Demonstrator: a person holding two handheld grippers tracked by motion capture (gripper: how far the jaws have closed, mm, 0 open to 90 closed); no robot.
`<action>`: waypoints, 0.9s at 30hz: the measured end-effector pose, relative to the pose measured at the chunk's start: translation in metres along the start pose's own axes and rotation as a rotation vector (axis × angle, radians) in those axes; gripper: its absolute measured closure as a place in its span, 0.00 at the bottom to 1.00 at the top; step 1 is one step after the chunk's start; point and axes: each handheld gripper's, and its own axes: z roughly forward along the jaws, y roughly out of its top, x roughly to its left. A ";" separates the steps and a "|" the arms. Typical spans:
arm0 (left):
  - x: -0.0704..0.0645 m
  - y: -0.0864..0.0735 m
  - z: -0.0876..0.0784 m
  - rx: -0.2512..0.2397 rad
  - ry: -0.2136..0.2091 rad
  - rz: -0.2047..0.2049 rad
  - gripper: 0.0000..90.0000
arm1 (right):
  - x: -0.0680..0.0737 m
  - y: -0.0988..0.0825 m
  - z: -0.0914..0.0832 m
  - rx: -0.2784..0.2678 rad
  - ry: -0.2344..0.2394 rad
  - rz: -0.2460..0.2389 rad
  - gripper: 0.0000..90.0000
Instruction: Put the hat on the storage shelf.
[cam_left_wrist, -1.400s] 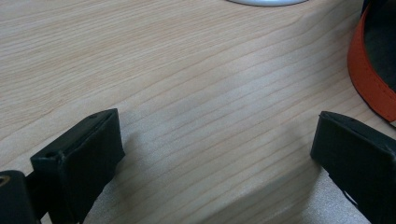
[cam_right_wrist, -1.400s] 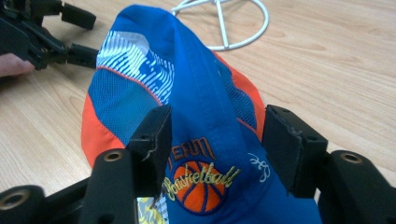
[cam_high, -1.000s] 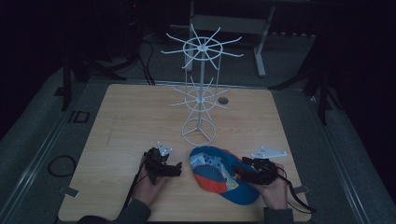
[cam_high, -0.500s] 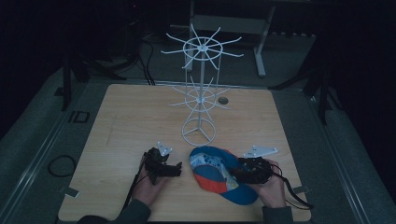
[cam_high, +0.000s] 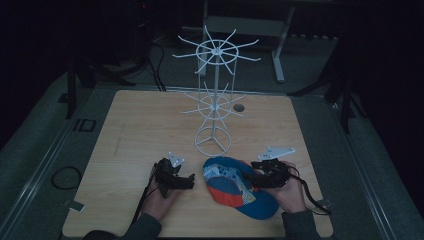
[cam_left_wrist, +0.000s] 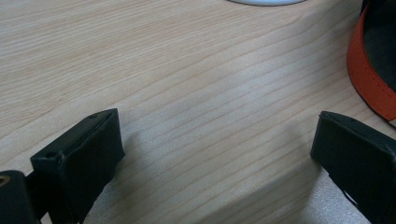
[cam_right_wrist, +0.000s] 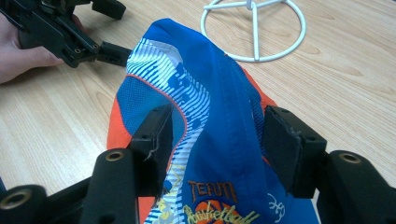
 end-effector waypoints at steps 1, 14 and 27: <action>0.000 0.000 0.000 0.000 0.000 0.000 0.03 | 0.000 0.000 0.000 0.000 0.000 0.000 0.48; 0.000 0.000 0.000 0.002 -0.001 -0.001 0.03 | -0.008 0.015 -0.001 0.029 -0.008 -0.014 0.51; 0.000 0.000 0.000 -0.001 -0.001 -0.003 0.03 | -0.014 0.036 0.011 0.109 0.009 -0.026 0.50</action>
